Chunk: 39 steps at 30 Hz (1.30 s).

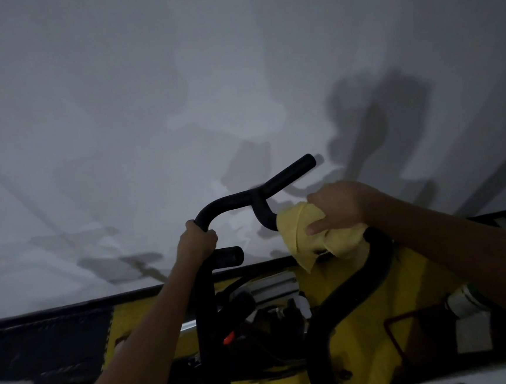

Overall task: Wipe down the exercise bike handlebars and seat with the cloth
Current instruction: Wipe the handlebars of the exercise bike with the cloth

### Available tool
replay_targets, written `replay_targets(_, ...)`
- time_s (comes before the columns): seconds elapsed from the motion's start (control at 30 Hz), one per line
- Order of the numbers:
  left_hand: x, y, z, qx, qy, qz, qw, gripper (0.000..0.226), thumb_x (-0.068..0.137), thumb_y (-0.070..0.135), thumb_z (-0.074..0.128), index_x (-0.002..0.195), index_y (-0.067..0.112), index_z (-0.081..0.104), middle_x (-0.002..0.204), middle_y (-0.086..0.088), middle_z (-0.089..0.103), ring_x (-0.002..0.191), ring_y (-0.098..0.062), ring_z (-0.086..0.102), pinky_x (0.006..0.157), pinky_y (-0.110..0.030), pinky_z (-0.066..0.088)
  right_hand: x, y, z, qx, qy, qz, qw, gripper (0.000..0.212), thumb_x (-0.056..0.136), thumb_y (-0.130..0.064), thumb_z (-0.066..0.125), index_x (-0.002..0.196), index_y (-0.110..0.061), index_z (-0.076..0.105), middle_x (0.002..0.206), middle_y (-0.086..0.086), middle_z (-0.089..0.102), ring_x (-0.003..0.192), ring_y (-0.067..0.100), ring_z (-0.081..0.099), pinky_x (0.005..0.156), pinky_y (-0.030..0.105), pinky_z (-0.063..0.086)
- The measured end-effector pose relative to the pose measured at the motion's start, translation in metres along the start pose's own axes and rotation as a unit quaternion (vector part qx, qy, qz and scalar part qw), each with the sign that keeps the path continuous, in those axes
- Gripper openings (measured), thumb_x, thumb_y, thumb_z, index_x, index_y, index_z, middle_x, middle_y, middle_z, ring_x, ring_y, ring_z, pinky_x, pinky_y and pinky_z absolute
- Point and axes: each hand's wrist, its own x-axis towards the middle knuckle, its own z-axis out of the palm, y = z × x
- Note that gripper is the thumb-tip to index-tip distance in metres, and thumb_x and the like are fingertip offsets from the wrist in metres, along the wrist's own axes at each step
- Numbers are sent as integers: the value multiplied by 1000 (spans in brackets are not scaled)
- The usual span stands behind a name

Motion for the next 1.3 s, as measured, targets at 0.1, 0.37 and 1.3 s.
replay_targets(0.1, 3, -3, 2, 6, 8, -1, 1000, 44, 92, 17, 51, 133, 4, 42, 90, -3, 53, 78, -23, 55, 73, -35, 40, 28, -23, 1, -93, 19, -50, 994, 77, 85, -75, 54, 137, -18, 50, 126, 7, 62, 111, 28, 61, 89, 37, 46)
replay_targets(0.37, 5, -5, -1, -6, 0, -1, 1000, 42, 92, 18, 53, 131, 5, 46, 87, -4, 58, 76, -22, 58, 64, -32, 42, 40, -31, 8, -81, 33, -27, 996, 84, 82, -87, 39, 122, -16, 61, 108, 5, 68, 96, 25, 64, 74, 35, 41)
replay_targets(1.3, 10, -8, 6, -8, 11, 3, 1000, 44, 92, 19, 53, 134, 7, 44, 96, -10, 60, 82, -28, 59, 73, -37, 43, 50, -50, 11, -69, 32, -35, 996, 79, 94, -74, 33, 142, -13, 48, 129, 9, 62, 112, 28, 60, 82, 39, 45)
